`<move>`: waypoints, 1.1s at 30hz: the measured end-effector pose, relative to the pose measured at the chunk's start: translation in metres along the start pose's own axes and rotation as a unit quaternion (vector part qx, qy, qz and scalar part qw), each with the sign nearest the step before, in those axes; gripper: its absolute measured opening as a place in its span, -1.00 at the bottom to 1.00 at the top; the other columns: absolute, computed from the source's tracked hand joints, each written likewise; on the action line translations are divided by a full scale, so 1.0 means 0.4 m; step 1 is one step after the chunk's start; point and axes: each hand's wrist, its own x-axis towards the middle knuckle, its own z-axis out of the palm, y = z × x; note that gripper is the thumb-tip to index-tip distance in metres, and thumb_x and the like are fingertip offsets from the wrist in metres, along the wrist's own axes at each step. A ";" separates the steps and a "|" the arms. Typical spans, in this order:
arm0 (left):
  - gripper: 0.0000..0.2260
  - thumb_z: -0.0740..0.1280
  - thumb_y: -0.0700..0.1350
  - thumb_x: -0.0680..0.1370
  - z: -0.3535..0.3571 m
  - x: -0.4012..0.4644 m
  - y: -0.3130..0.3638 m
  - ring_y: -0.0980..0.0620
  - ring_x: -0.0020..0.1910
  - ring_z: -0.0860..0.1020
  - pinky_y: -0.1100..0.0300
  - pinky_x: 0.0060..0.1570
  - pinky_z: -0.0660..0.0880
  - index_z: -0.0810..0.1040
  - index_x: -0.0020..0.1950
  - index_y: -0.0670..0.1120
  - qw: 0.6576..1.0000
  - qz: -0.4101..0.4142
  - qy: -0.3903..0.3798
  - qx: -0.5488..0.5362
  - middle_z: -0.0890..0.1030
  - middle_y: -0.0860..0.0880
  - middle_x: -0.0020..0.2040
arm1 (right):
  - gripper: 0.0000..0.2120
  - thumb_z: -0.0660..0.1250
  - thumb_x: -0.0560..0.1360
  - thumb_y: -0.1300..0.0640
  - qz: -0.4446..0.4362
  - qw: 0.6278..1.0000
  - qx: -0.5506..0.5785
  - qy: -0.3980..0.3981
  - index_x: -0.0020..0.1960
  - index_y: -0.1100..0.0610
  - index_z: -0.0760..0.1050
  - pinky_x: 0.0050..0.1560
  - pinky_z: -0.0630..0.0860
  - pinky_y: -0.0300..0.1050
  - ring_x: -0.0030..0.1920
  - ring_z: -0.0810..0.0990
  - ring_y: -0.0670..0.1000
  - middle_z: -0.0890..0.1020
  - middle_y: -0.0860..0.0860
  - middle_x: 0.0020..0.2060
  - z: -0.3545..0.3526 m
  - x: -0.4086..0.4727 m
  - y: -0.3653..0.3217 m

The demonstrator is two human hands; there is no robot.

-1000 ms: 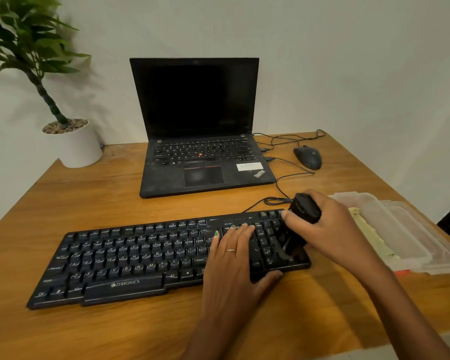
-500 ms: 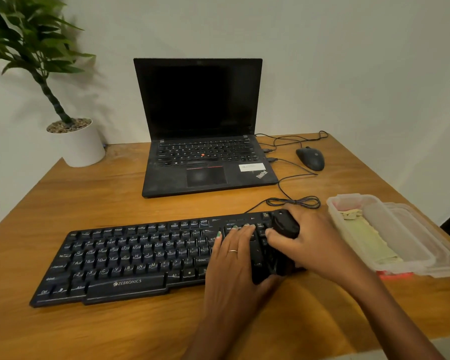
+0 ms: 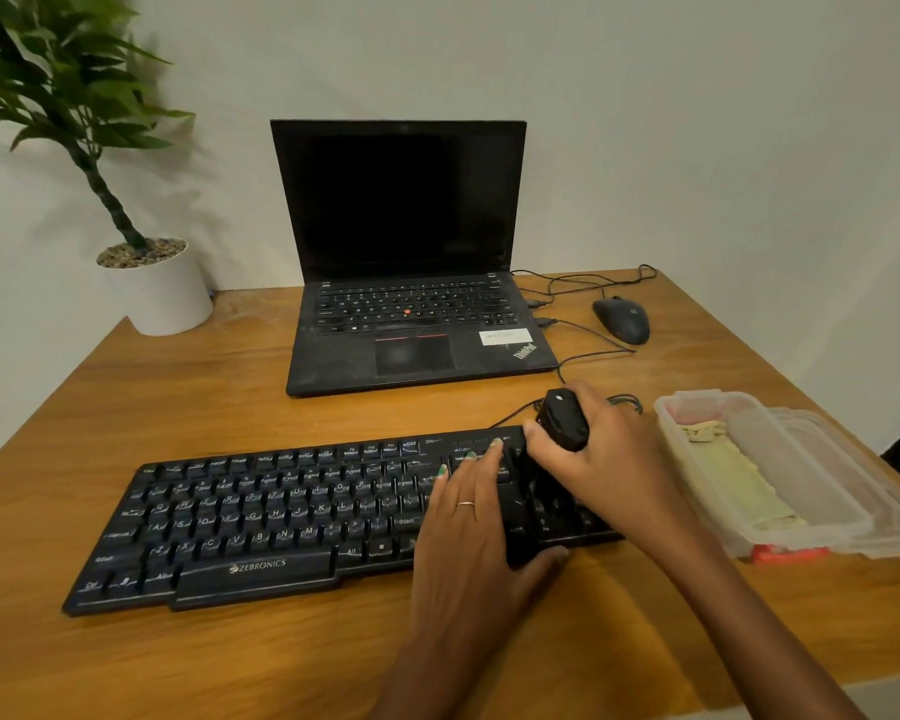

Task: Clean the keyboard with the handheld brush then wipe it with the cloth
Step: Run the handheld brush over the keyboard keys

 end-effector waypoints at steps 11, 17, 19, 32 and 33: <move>-0.13 0.19 0.46 0.39 0.001 -0.001 -0.003 0.03 0.31 0.45 0.04 0.34 0.25 0.22 0.49 -0.12 1.000 -0.002 -0.007 -0.005 0.49 -0.02 0.34 | -0.80 0.34 0.45 -0.02 0.026 0.998 -0.001 -0.059 -0.13 0.11 0.44 -0.44 0.37 -0.31 -0.36 0.52 -0.04 0.55 -0.02 -0.35 0.000 0.017 -0.008; -0.12 0.16 0.47 0.38 -0.005 -0.001 0.002 0.02 0.27 0.49 0.07 0.30 0.29 0.27 0.47 -0.14 1.000 -0.007 -0.015 0.022 0.52 -0.02 0.30 | -0.76 0.33 0.47 -0.05 0.026 0.996 -0.044 -0.072 -0.08 0.13 0.45 -0.35 0.45 -0.26 -0.31 0.53 -0.03 0.57 -0.01 -0.31 -0.008 0.050 -0.010; -0.11 0.18 0.47 0.38 -0.002 -0.001 0.000 0.02 0.28 0.49 0.03 0.31 0.25 0.25 0.48 -0.13 0.999 -0.008 -0.019 0.027 0.51 -0.03 0.32 | -0.79 0.32 0.48 -0.03 0.033 0.999 -0.028 -0.003 -0.10 0.11 0.43 -0.39 0.35 -0.39 -0.36 0.43 -0.14 0.51 -0.06 -0.35 0.009 0.046 -0.016; -0.08 0.14 0.52 0.37 0.001 0.002 0.001 0.04 0.27 0.50 0.06 0.29 0.26 0.23 0.49 -0.12 0.999 -0.017 -0.035 0.037 0.52 -0.01 0.31 | -0.79 0.37 0.43 0.03 0.033 0.999 0.023 -0.036 -0.09 0.16 0.45 -0.36 0.43 -0.28 -0.30 0.56 -0.01 0.56 -0.01 -0.33 0.010 0.070 0.019; -0.09 0.13 0.52 0.37 0.003 0.002 0.001 0.03 0.29 0.49 0.06 0.30 0.25 0.21 0.49 -0.11 0.999 -0.017 -0.037 0.032 0.51 -0.02 0.33 | -0.80 0.38 0.42 0.04 0.049 0.993 0.043 -0.098 -0.10 0.16 0.47 -0.33 0.52 -0.16 -0.27 0.59 0.03 0.58 0.02 -0.30 -0.005 0.075 0.019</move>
